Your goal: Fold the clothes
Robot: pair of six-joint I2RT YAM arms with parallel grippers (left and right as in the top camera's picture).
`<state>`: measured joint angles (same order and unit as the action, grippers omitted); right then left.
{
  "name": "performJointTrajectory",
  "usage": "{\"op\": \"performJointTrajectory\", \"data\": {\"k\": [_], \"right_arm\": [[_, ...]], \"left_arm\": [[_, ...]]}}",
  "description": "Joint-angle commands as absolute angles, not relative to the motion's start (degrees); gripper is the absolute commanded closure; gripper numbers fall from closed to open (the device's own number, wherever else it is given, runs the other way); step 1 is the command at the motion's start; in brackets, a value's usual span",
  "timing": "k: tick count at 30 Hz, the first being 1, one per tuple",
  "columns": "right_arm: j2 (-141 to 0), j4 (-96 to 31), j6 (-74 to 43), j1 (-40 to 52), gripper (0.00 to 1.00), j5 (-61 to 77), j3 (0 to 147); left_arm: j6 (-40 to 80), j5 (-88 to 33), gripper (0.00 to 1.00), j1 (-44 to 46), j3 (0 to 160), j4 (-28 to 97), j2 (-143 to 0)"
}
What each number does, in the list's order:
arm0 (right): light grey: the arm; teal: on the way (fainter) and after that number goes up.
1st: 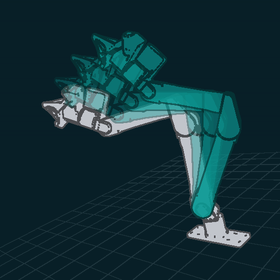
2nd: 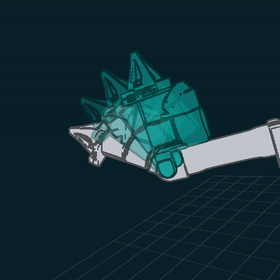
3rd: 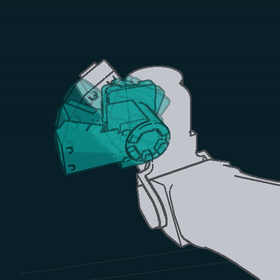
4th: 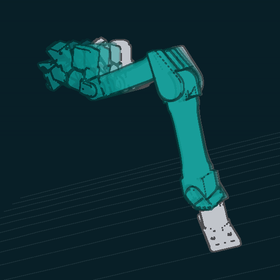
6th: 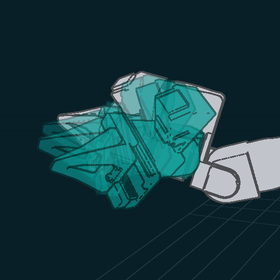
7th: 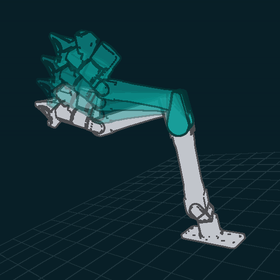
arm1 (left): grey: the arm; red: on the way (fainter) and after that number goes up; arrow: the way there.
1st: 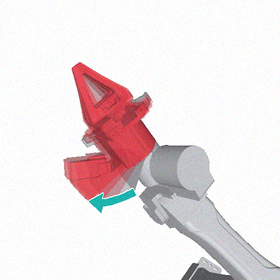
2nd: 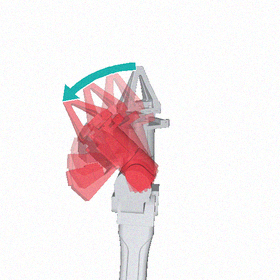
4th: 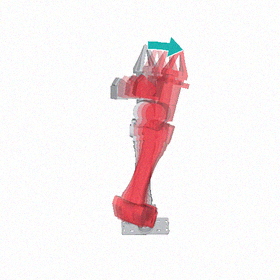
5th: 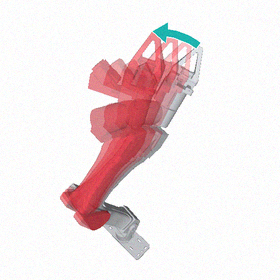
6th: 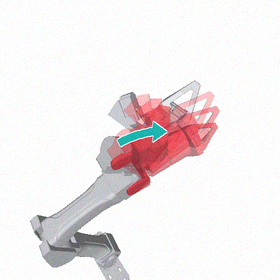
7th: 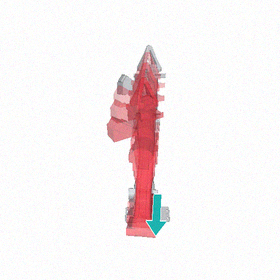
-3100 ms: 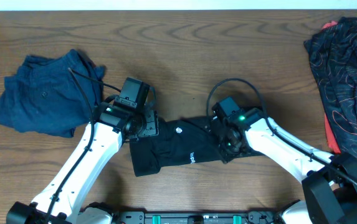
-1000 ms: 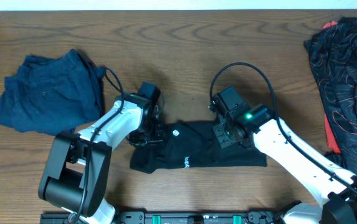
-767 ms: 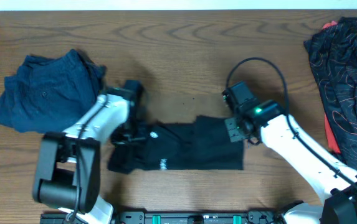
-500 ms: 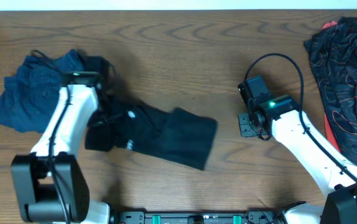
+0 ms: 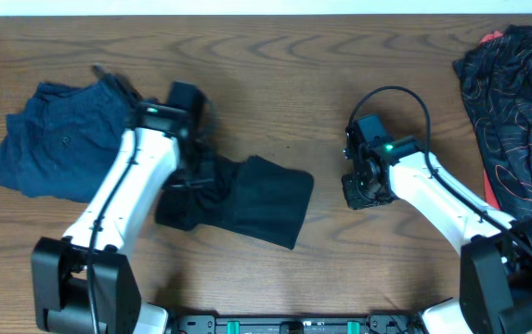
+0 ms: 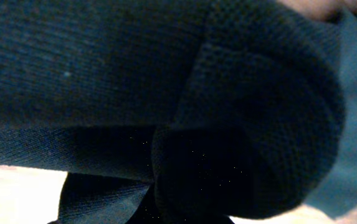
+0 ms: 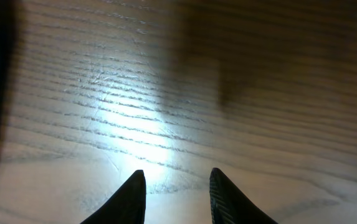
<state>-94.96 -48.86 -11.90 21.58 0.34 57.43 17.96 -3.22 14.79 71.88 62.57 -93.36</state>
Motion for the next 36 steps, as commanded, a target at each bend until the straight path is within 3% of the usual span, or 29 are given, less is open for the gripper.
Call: {"op": "performJointTrajectory", "data": {"k": [1, 9, 20, 25, 29, 36], "right_arm": [[-95.77, -48.38, -11.09, 22.68, 0.68, 1.58, 57.78], [-95.77, -48.27, -11.07, 24.08, 0.67, 1.98, 57.78], [-95.77, -48.60, -11.07, 24.08, 0.67, 2.00, 57.78], [-95.77, -48.60, -11.07, 24.08, 0.67, 2.00, 57.78], [-95.77, -48.56, -11.07, 24.08, 0.67, 2.00, 57.78], [-95.72, -45.84, -7.44, 24.08, 0.65, 4.32, 58.02]], "left_arm": [[17.69, -4.27, 0.92, 20.23, 72.66, 62.50, -92.40], [18.26, -3.16, 0.92, 29.69, 71.94, 58.43, -92.55], [18.28, -3.27, 0.88, 35.31, 71.48, 56.49, -95.04], [18.94, -4.58, 0.64, 37.32, 71.48, 56.51, -95.07], [18.85, -9.98, 0.63, 37.78, 71.99, 57.71, -94.17], [16.73, -5.69, 0.63, 33.78, 73.80, 59.05, -84.47]]}}
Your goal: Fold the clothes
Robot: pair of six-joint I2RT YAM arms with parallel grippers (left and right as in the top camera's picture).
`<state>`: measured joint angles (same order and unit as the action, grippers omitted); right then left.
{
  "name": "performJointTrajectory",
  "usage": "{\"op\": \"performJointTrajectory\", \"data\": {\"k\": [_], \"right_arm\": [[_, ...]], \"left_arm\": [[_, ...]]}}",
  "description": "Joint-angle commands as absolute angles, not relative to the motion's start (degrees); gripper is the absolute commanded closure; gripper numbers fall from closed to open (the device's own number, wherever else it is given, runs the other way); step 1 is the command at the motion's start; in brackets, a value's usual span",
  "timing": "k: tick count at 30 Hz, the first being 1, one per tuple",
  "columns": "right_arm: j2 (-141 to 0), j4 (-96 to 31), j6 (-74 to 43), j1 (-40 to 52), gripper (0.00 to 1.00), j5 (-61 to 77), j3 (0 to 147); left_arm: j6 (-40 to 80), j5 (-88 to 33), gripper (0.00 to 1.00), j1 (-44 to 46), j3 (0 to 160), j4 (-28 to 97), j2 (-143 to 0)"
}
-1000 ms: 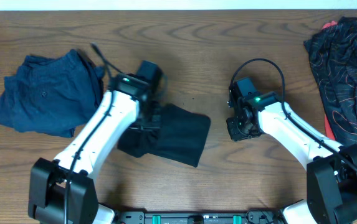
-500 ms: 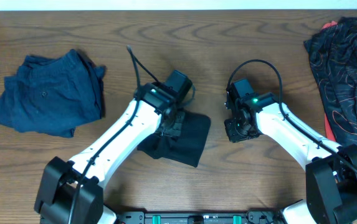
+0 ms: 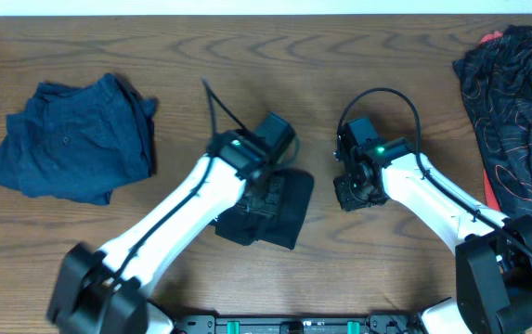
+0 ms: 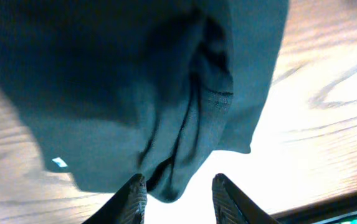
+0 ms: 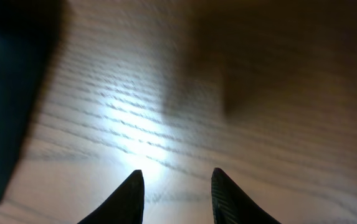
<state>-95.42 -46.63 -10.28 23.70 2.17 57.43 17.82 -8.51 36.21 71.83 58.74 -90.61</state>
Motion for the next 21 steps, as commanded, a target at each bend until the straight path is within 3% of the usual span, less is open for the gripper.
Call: {"op": "performJointTrajectory", "data": {"k": [1, 6, 12, 18, 21], "right_arm": [[-95.61, -45.06, -6.48, 24.08, 0.65, 6.09, 58.46], [-95.35, -40.36, -4.80, 24.08, 0.64, 13.98, 64.29], [-95.37, -27.94, -4.84, 24.99, 0.60, 31.24, 69.69], [-96.51, -22.85, -4.64, 30.35, 0.41, 25.10, 69.65], [-97.84, -22.46, -2.42, 32.88, 0.39, 22.28, 69.65]], "left_arm": [[16.75, -3.64, 0.63, 32.56, 73.80, 59.05, -82.83], [18.28, 2.20, 0.61, 23.59, 73.73, 58.33, -77.21], [19.88, 1.93, 0.50, 12.32, 72.66, 57.08, -78.74], [19.16, -4.78, 0.50, 6.94, 72.47, 56.64, -85.47], [17.78, -7.84, 0.50, 6.76, 72.47, 56.07, -89.45]]}}
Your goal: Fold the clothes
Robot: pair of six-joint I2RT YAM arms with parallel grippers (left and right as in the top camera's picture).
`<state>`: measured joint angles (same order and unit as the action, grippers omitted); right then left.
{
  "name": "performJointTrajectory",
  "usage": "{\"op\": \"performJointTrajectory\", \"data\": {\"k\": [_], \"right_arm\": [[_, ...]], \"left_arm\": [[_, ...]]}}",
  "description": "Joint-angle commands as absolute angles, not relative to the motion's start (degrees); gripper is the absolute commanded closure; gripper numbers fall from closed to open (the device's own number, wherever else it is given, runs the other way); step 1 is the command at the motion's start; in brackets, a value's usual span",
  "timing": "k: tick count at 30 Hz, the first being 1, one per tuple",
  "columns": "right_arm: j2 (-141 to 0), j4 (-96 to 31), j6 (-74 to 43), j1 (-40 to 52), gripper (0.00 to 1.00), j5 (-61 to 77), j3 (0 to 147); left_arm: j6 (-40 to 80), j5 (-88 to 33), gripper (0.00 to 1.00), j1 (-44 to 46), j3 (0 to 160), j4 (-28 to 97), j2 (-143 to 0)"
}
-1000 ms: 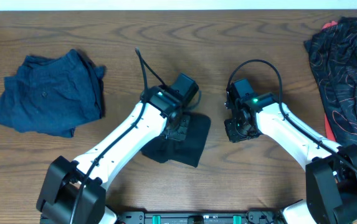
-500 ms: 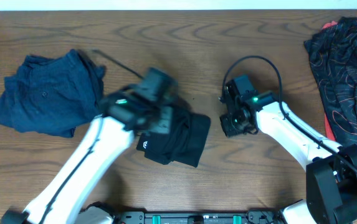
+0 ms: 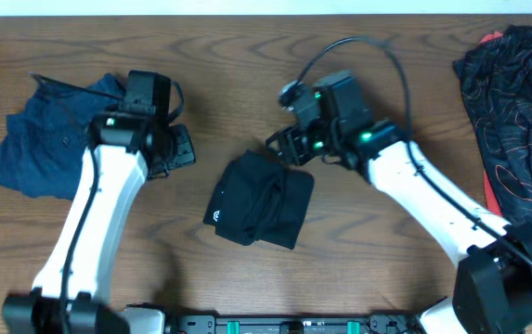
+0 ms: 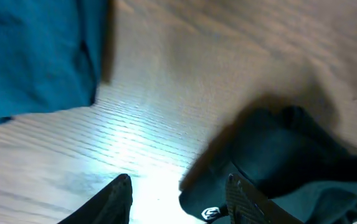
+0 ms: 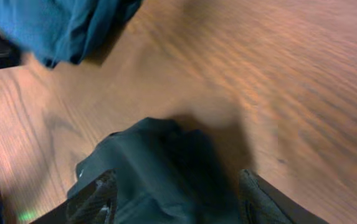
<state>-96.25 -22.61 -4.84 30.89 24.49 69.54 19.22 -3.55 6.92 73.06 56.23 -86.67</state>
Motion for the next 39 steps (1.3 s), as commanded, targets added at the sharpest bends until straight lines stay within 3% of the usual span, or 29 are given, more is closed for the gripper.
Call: {"op": "performJointTrajectory", "data": {"k": [1, 5, 8, 11, 12, 13, 24, 39], "right_arm": [[-98.65, -22.44, -1.48, 33.61, 0.39, 22.28, 69.65], [-102.00, -22.68, -0.14, 35.27, 0.39, 19.68, 69.65], [-104.62, -22.65, -0.12, 35.44, 0.48, 18.83, 69.65], [-106.50, -23.40, -0.12, 35.44, 0.86, 18.79, 69.65], [-106.69, -24.03, -0.12, 35.35, 0.96, 18.28, 69.65], [-106.69, -24.93, -0.14, 35.31, 0.99, 17.28, 69.65], [-106.34, -33.45, -0.12, 35.18, 0.89, 10.70, 69.65], [-100.79, -33.93, -0.10, 35.16, 0.89, 10.70, 69.71]], "left_arm": [[17.80, -8.54, 0.50, 6.76, 72.47, 55.99, -90.96], [17.56, -10.81, 0.50, 6.76, 72.47, 56.01, -95.59], [16.88, -12.95, 0.50, 6.79, 72.47, 55.81, -98.13], [16.08, -14.81, 0.50, 6.79, 72.44, 55.55, -99.98], [16.08, -14.81, 0.50, 6.83, 72.44, 55.57, -100.42], [16.08, -14.83, 0.50, 6.83, 72.44, 55.57, -100.79], [15.00, -16.73, 0.50, 10.79, 71.75, 54.94, -102.96], [14.68, -13.91, 0.50, 17.08, 66.06, 50.94, -102.98]]}}
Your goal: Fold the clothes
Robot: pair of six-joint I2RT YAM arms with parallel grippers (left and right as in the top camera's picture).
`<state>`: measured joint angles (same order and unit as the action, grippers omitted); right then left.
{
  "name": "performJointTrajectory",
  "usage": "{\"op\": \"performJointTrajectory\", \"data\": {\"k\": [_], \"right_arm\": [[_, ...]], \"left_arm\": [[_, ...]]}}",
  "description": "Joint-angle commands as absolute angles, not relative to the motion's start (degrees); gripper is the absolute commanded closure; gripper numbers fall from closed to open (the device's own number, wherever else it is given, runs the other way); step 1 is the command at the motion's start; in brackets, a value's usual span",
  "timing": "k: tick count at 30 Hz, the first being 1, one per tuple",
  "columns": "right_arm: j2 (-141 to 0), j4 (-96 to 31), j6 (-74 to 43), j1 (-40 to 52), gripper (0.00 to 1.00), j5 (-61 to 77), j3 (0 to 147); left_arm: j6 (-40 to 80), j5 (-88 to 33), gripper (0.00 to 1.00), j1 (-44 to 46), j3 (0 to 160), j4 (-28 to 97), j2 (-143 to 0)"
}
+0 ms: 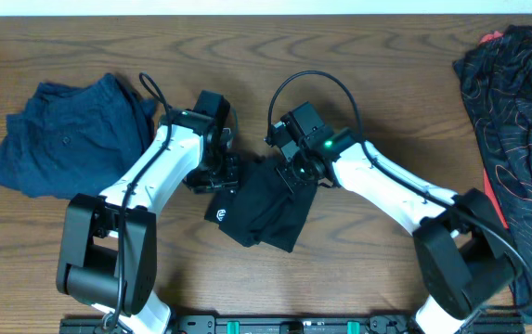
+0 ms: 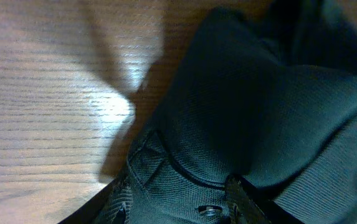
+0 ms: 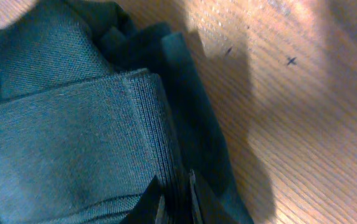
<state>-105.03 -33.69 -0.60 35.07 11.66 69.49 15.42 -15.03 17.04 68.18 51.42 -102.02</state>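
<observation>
A black garment [image 1: 264,211] lies folded in a compact bundle at the table's middle. My left gripper [image 1: 219,174] is down on its upper left edge. In the left wrist view the left gripper [image 2: 178,210] is open, its fingers [image 2: 121,202] wide apart astride buttoned cloth [image 2: 240,118]. My right gripper [image 1: 297,173] is at the bundle's upper right corner. In the right wrist view the right gripper [image 3: 173,202] is shut on a thick folded edge of the black garment [image 3: 72,137].
A folded blue garment [image 1: 61,139] lies at the far left. A dark garment with a red pattern [image 1: 516,102] is heaped at the right edge. Bare wooden table [image 1: 386,83] runs along the back and front.
My left gripper was by the blue garment and is now on the black bundle's left edge. My right gripper was wide open above the bundle and is now shut on its upper right edge.
The black garment lay stretched out, my left gripper at its left end and the right gripper idle to the right. Then the garment was doubled over, with the left gripper above it. The left arm stood by the blue garment, the right over the bundle. Now both are on it.
</observation>
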Motion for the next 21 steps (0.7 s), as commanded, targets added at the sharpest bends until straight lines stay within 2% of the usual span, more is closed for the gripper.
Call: {"op": "performJointTrajectory", "data": {"k": [1, 7, 12, 14, 15, 21], "right_arm": [[-99.88, -34.20, -0.10, 35.18, 0.89, 10.70, 69.71], [-96.84, -43.03, 2.96, 35.16, 0.87, 10.17, 69.71], [-97.25, -52.99, 2.24, 35.16, 0.86, -4.78, 68.58], [-97.25, -53.65, -0.56, 35.11, 0.76, -12.32, 67.70], [-97.25, -53.65, -2.17, 35.05, 0.74, -14.94, 67.57], [-97.12, -51.55, -6.15, 34.83, 0.75, -16.53, 67.77]], "left_arm": [[14.68, -13.91, 0.50, 17.08, 65.56, 50.35, -102.98], [15.07, -13.93, 0.50, 17.08, 63.48, 46.78, -102.98], [15.09, -13.93, 0.49, 17.08, 63.48, 46.54, -102.98], [15.09, -13.93, 0.50, 17.08, 63.48, 46.54, -102.98], [15.09, -13.93, 0.49, 17.08, 63.48, 46.54, -102.98], [15.09, -13.93, 0.49, 17.08, 63.48, 46.59, -102.98]]}}
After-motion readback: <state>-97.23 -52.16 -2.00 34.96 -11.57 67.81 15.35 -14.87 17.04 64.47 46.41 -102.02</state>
